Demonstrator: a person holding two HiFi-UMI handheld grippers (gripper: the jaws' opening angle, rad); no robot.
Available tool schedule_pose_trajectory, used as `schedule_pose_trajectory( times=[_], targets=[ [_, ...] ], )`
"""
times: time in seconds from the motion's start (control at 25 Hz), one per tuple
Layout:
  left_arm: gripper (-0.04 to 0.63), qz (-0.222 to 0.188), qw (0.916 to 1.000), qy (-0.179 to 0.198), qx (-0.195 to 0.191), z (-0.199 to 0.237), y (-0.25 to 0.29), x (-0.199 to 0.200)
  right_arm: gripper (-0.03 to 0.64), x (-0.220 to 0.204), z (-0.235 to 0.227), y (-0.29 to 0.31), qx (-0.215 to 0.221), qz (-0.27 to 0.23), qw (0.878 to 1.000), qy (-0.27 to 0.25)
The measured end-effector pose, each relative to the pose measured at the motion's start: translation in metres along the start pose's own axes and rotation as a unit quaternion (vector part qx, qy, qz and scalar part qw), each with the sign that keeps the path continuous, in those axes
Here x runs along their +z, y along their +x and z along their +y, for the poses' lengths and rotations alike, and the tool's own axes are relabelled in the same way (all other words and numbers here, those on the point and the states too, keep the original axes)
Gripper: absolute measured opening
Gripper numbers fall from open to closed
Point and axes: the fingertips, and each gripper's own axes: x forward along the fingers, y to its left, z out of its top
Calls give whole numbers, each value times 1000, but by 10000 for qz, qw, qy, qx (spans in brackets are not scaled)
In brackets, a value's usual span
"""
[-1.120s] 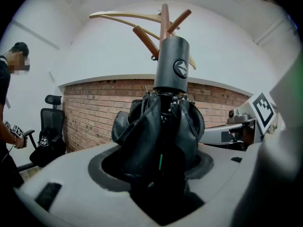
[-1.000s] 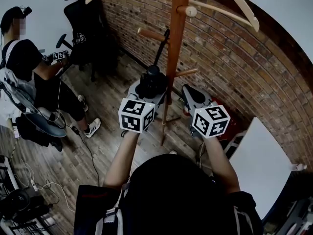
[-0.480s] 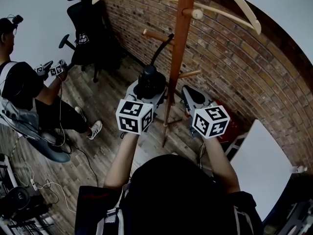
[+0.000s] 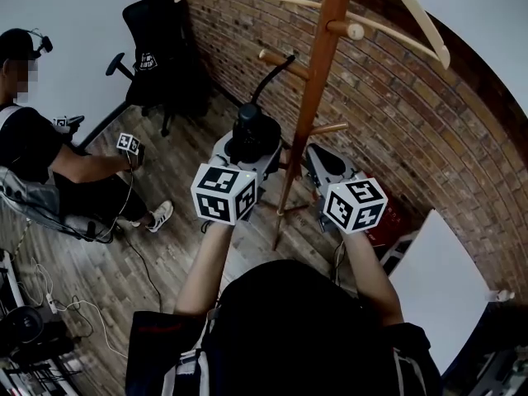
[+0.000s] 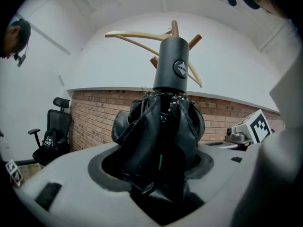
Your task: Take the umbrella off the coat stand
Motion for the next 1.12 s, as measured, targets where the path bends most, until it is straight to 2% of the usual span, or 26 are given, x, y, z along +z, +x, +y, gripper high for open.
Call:
schedule_pose_trajectory(
  times=[0.4, 1.12],
  targets=[
    [301, -203, 9995, -49, 251, 19, -17, 15, 29, 1, 13, 11, 158, 16, 9999, 3],
    [301, -204, 9987, -89, 452, 26, -41, 12, 29, -1, 33, 14, 315, 33, 9995, 12]
  ],
)
